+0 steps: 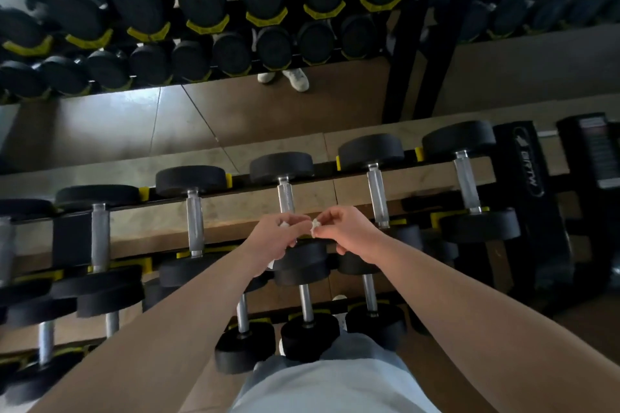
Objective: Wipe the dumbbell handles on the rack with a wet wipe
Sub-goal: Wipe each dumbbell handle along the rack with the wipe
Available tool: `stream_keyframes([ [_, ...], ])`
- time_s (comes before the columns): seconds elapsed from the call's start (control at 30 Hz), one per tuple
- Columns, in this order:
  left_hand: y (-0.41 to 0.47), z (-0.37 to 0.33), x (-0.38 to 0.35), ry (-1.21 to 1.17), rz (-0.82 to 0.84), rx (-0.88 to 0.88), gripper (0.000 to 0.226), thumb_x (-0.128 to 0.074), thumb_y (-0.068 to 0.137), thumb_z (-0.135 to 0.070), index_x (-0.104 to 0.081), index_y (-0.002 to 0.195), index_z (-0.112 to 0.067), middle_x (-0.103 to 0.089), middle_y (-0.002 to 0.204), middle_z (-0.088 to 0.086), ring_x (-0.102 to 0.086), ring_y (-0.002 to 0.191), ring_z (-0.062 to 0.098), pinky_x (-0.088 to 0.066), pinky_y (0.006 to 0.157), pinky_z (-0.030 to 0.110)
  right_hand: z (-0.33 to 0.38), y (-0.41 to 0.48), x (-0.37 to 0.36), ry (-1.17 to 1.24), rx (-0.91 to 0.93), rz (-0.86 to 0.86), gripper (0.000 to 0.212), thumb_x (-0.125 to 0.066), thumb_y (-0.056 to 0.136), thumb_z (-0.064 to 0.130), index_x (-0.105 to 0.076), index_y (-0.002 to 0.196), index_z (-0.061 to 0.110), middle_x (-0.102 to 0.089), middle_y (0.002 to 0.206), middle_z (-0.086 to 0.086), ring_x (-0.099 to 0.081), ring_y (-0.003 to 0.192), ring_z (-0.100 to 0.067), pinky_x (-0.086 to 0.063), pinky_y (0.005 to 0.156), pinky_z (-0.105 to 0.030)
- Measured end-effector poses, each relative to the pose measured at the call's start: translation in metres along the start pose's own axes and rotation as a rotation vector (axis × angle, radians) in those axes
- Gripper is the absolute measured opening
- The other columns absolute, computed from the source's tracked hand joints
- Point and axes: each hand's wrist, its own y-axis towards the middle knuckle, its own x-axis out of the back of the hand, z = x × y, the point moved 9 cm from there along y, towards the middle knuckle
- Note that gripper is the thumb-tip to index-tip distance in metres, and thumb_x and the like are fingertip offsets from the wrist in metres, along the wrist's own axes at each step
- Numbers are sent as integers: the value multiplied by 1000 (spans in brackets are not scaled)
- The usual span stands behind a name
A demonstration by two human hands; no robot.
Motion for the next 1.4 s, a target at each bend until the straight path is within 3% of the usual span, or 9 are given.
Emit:
stream_keyframes([
  [0.13, -12, 0, -18, 0, 80, -28, 15, -75, 91, -33, -70, 105, -31, -62, 94, 7, -44, 63, 9, -38, 48, 16, -3, -31, 3, -4, 26, -77, 14, -74, 93, 22, -68, 105, 18, -71, 93, -2, -49, 51, -7, -42, 49, -24],
  [0.27, -18, -2, -27, 23, 105, -64, 13, -74, 93, -30, -70, 105, -29, -67, 101, 9, -48, 68, 12, -40, 51, 18, -10, -56, 3, 55, -5, -141, 26, -70, 96, 34, -65, 119, 23, -71, 107, 3, -53, 50, -9, -46, 49, -24],
  [0.37, -21, -7, -36, 32, 152, -106, 15, -74, 93, -31, -71, 106, -26, -68, 99, 8, -47, 65, 12, -41, 51, 19, -17, -70, 8, 105, -20, -205, 24, -70, 96, 38, -67, 118, 28, -71, 105, 3, -56, 50, -7, -50, 53, -25],
  [0.47, -25, -15, -47, 45, 187, -147, 17, -75, 92, -31, -71, 107, -25, -70, 101, 4, -46, 66, 16, -41, 53, 20, -23, -74, 19, 108, -9, -241, 27, -71, 95, 36, -70, 120, 24, -73, 105, 3, -57, 52, -10, -51, 55, -26],
  [0.6, -25, -31, -61, 88, 181, -194, 18, -74, 92, -32, -69, 106, -23, -69, 103, 2, -50, 65, 8, -42, 53, 17, -27, -74, 39, 221, -22, -280, 19, -74, 94, 29, -72, 112, 22, -71, 94, 2, -55, 53, -9, -51, 56, -27],
  [0.8, -10, -62, -96, 45, 123, -159, 19, -68, 95, -38, -67, 107, -24, -67, 107, 6, -56, 84, 15, -44, 67, 24, -25, -66, 89, 369, 3, -270, 19, -75, 93, 26, -69, 110, 21, -71, 101, -6, -62, 75, -17, -54, 67, -31],
  [1.07, 17, -93, -139, -43, -42, -154, 13, -73, 92, -37, -68, 104, -36, -68, 107, -6, -59, 88, 9, -46, 69, 24, -22, -45, 163, 83, 48, -154, 22, -74, 93, 34, -70, 111, 23, -73, 103, 0, -59, 68, -17, -50, 56, -26],
  [1.23, 27, -90, -153, -136, -194, -66, 15, -73, 93, -34, -73, 103, -23, -67, 91, -5, -55, 74, 6, -43, 62, 23, -46, -25, 173, 382, -134, -155, 18, -75, 93, 25, -71, 110, 25, -69, 105, -4, -55, 76, -13, -51, 70, -31],
  [1.4, 39, -80, -156, -197, -272, 26, 13, -74, 92, -36, -72, 100, -27, -70, 99, -8, -63, 93, 9, -49, 72, 27, -60, -6, 165, 408, -210, -118, 20, -76, 92, 29, -73, 112, 29, -70, 117, -5, -56, 85, -15, -53, 71, -31],
])
